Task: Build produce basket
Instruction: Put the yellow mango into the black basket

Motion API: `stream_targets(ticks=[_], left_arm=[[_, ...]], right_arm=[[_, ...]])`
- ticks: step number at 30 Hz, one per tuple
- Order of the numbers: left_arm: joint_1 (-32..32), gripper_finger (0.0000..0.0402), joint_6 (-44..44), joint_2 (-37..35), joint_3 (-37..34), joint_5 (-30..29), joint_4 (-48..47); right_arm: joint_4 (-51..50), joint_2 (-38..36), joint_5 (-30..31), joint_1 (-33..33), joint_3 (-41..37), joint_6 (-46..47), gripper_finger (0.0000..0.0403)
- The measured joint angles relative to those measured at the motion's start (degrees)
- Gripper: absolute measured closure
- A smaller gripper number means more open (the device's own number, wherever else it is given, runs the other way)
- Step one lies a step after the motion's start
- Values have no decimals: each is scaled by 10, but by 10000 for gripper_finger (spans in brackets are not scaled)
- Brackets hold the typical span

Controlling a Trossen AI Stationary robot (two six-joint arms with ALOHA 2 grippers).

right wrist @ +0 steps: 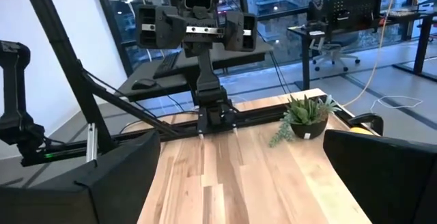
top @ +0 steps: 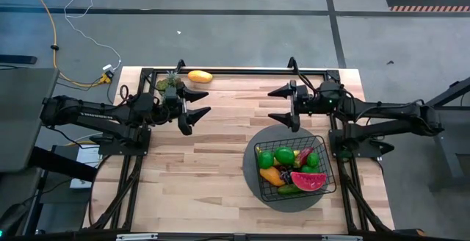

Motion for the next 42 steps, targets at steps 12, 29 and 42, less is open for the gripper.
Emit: stream_targets(ticks=[12, 29, 42], left_arm=[[0, 106, 0, 0, 0, 0, 0], [11, 106, -25, 13, 23, -104, -46], [259, 105, 36, 201, 315, 13, -519]], right_arm=[[0, 0, 12, 0, 0, 94, 9], [-24, 0, 13, -1, 0, 45, 9], [-57, 0, 41, -1, 0, 71, 9]])
